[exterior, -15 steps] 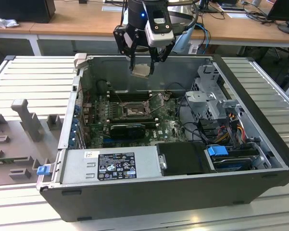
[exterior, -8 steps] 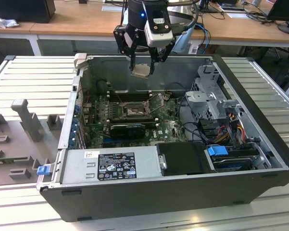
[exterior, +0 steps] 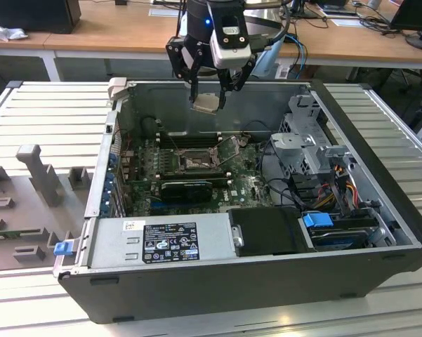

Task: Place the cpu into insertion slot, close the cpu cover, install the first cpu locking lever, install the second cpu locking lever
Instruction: 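Place the cpu into insertion slot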

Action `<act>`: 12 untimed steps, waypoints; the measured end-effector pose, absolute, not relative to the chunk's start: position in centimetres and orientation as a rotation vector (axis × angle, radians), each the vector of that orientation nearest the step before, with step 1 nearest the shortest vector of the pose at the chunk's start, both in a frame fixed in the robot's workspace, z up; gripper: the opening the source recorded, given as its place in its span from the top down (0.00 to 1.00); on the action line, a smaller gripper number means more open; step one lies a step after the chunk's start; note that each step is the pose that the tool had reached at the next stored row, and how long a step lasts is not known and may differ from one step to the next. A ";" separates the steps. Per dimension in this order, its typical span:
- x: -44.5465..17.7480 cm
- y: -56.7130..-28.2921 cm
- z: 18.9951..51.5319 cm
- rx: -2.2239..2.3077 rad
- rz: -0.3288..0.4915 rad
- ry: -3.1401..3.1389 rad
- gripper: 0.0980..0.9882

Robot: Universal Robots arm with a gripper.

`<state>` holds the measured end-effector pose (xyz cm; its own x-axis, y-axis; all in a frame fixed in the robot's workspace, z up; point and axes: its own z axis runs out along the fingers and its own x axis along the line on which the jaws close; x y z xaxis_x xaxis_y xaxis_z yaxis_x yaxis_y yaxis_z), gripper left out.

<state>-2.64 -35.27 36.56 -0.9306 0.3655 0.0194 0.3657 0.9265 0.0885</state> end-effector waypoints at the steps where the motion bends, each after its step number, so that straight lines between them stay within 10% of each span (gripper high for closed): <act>1: -2.6 -35.3 36.6 -0.587 -0.142 -3.080 0.52; 12: -2.6 -35.3 36.5 -0.626 -0.142 -3.074 0.52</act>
<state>-2.64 -35.27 36.53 -0.9205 0.3902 0.0194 0.3904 0.9164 0.0885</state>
